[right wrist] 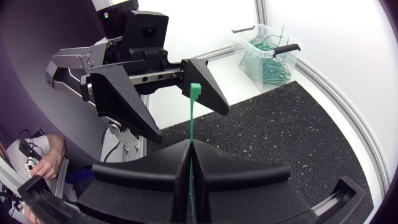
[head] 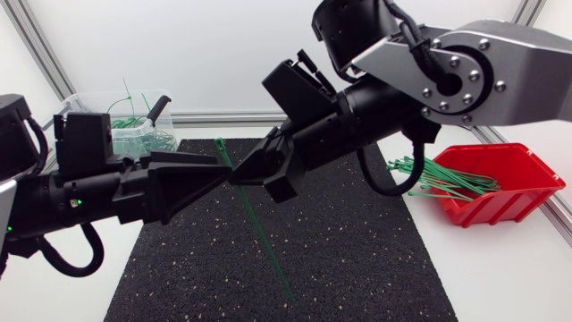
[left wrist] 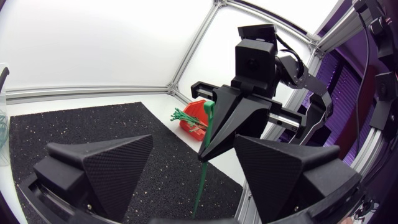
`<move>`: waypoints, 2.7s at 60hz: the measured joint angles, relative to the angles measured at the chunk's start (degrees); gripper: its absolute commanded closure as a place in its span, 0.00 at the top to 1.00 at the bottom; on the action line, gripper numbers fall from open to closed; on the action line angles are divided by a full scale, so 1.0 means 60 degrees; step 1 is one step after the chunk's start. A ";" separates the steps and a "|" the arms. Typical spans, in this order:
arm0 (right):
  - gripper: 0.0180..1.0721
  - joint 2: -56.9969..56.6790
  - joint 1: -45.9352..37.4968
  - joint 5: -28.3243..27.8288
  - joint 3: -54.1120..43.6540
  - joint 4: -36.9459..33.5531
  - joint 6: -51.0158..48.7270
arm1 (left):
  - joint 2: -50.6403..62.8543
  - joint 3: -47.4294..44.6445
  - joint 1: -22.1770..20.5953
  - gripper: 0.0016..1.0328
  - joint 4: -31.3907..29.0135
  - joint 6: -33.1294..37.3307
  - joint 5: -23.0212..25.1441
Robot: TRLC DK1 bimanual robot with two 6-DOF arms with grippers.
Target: Take a green cable tie from the red box, thread the tail through the head to close it, then place it in the transparent bin on the left.
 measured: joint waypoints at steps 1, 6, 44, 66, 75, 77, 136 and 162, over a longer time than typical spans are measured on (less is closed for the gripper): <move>0.05 0.0004 0.0000 -0.0004 0.0000 0.0029 0.0015 | 0.0018 0.0000 0.0000 0.68 0.0004 -0.0011 0.0000; 0.05 0.0004 0.0000 0.0025 0.0000 0.0040 0.0076 | 0.0047 0.0000 0.0000 0.59 0.0113 -0.0186 0.0004; 0.05 0.0025 -0.0455 -0.1249 -0.0127 0.0080 0.0248 | 0.0153 -0.0262 0.0390 0.45 0.1351 -0.1002 0.1162; 0.05 0.0484 -0.0521 -0.2058 -0.0146 0.0171 0.0277 | 0.0324 -0.0262 0.0390 0.45 0.1453 -0.1064 0.1381; 0.05 0.0510 -0.0521 -0.2237 -0.0146 0.0226 0.0280 | 0.0324 -0.0280 0.0390 0.39 0.1461 -0.1064 0.1559; 0.05 0.0539 -0.0521 -0.2277 -0.0146 0.0244 0.0284 | 0.0324 -0.0306 0.0390 0.38 0.1464 -0.1064 0.1581; 0.05 0.0754 -0.0521 -0.2532 -0.0146 0.0492 0.0492 | 0.0321 -0.0455 0.0506 0.12 0.1781 -0.1319 0.1763; 0.05 0.0754 -0.0521 -0.2568 -0.0146 0.0492 0.0492 | 0.0321 -0.0455 0.0506 0.05 0.1781 -0.1490 0.1756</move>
